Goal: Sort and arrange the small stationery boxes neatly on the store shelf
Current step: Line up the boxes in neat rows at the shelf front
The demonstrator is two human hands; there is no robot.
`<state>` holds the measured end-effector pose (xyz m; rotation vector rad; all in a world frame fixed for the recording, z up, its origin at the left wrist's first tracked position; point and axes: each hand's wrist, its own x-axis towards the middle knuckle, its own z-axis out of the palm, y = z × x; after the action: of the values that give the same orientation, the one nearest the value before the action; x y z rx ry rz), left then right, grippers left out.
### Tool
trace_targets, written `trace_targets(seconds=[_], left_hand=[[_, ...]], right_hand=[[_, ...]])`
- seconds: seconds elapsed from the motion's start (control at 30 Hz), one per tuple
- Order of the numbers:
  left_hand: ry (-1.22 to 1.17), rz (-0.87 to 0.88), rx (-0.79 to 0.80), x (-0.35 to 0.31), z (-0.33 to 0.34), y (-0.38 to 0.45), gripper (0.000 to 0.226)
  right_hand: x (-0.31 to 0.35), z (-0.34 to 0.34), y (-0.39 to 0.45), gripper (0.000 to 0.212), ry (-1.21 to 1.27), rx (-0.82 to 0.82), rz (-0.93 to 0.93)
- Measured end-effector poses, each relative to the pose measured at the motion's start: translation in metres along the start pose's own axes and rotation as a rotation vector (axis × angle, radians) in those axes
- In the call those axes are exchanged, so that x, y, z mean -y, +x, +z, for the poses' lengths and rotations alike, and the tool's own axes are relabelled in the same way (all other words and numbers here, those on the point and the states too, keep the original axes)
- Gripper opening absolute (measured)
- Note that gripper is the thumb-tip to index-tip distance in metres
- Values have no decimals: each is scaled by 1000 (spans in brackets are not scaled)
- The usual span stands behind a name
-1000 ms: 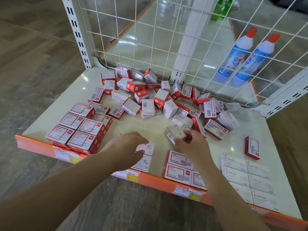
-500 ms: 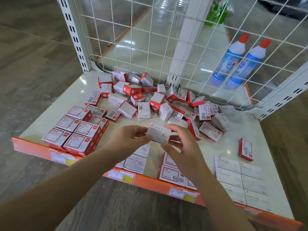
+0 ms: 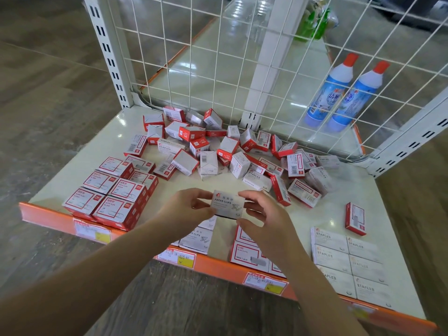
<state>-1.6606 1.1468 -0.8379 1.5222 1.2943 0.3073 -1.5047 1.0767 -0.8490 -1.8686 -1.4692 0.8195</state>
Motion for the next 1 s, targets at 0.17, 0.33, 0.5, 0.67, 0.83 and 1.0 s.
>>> trace_targets(seconds=[0.17,0.33,0.5,0.67,0.83,1.0], left_hand=[[16,-3,13,1,0,1,32],[30,18,4,5,-2,4,34],[254,64,-39,21,-10,6,38],[591,66,-140,33,-20,6,43],[683,101,-133,38,-24,8,45],[708,125,-145,43,-28,12,40]], right_hand=[[2,0,-1,42,1,11,27],[1,2,0,41,-15,14,36],[-5,7,4,35,-3,-1,20],[-8,15,12,43,-16,-24,9],[-3,24,24,42,-28,-45,-10],[-1,36,36,43,-83,-30,-57]])
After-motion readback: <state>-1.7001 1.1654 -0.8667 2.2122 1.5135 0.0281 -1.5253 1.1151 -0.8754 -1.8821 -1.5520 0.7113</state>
